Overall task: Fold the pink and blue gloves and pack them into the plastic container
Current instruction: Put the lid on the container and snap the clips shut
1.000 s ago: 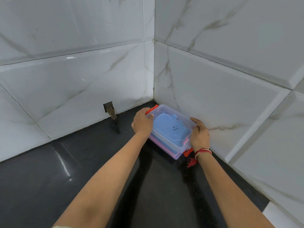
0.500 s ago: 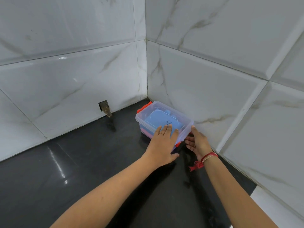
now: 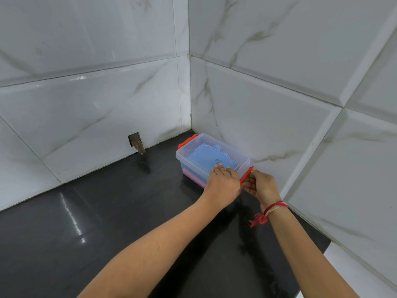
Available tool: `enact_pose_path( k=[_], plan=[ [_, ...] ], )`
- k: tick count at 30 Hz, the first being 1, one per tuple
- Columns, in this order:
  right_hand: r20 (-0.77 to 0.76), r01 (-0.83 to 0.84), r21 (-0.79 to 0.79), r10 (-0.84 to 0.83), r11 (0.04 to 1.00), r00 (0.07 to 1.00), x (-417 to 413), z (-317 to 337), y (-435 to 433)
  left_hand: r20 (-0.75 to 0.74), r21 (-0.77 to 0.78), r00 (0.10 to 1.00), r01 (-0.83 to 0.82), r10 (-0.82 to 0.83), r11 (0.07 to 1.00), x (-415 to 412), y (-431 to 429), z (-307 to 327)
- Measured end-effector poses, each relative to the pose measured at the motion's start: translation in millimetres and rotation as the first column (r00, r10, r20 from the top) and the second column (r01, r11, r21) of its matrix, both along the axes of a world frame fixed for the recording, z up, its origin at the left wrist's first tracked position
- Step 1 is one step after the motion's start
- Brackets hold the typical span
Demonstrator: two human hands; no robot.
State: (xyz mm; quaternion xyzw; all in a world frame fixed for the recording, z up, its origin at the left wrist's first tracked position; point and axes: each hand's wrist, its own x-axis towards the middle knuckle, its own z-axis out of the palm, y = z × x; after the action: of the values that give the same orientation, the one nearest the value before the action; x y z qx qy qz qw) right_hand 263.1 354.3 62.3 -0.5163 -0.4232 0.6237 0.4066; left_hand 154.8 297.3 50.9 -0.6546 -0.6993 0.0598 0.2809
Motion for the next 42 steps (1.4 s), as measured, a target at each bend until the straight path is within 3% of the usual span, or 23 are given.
enact_pose_path(
  k=[2, 6, 9, 15, 20, 22, 24, 27, 30, 35, 42],
  plan=[
    [-0.029, -0.019, -0.024, 0.019, 1.000, 0.999, 2.2, -0.3, 0.8, -0.002, 0.041, 1.000, 0.013, -0.013, 0.999, 2.1, 1.9, -1.5],
    [-0.272, -0.079, -0.234, 0.013, 0.969, 0.962, 8.7, -2.8, 1.4, 0.031, 0.091, 0.999, 0.024, -0.027, 0.996, 6.8, 2.0, -3.2],
    [-0.412, -0.138, -0.303, 0.001, 0.943, 0.911, 10.6, -9.2, -0.7, 0.021, 0.090, 0.999, 0.026, -0.028, 0.996, 6.8, 0.8, -1.8],
    [-0.405, -0.237, -0.258, 0.118, 0.937, 0.907, -1.1, -12.8, -1.8, 0.031, 0.093, 0.996, 0.078, -0.081, 0.993, 3.9, 1.6, -3.9],
    [-0.405, -0.247, -0.219, 0.143, 0.944, 0.903, 1.4, -15.1, -6.0, 0.198, 0.144, 0.971, 0.104, -0.132, 0.984, 2.3, -3.5, 0.2],
    [-0.413, -0.267, -0.204, 0.164, 0.942, 0.896, 3.7, -17.2, -7.6, 0.412, 0.212, 0.896, 0.086, -0.169, 0.974, -2.9, -7.0, -4.7],
    [-0.401, -0.287, -0.202, 0.188, 0.936, 0.897, 5.5, -18.4, -8.4, 0.689, 0.219, 0.711, -0.019, -0.141, 0.976, -15.7, -10.3, -8.9],
    [-0.339, -0.303, -0.174, 0.232, 0.937, 0.912, 4.6, -18.5, -10.8, 0.850, 0.126, 0.526, -0.258, 0.030, 0.958, -39.7, -12.1, -19.8],
    [-0.322, -0.294, -0.153, 0.234, 0.943, 0.917, 1.3, -20.3, -12.2, 0.952, 0.079, 0.307, -0.248, 0.001, 0.966, -50.5, -6.4, -23.3],
    [-0.356, -0.311, -0.133, 0.248, 0.941, 0.901, 2.0, -22.0, -11.9, 0.973, 0.100, 0.226, -0.197, -0.054, 0.975, -53.3, 3.3, -25.4],
    [-0.378, -0.284, -0.126, 0.219, 0.950, 0.899, 3.0, -21.8, -10.9, 0.977, 0.117, 0.193, -0.114, -0.093, 0.987, -61.4, 15.3, -24.5]
  ],
)
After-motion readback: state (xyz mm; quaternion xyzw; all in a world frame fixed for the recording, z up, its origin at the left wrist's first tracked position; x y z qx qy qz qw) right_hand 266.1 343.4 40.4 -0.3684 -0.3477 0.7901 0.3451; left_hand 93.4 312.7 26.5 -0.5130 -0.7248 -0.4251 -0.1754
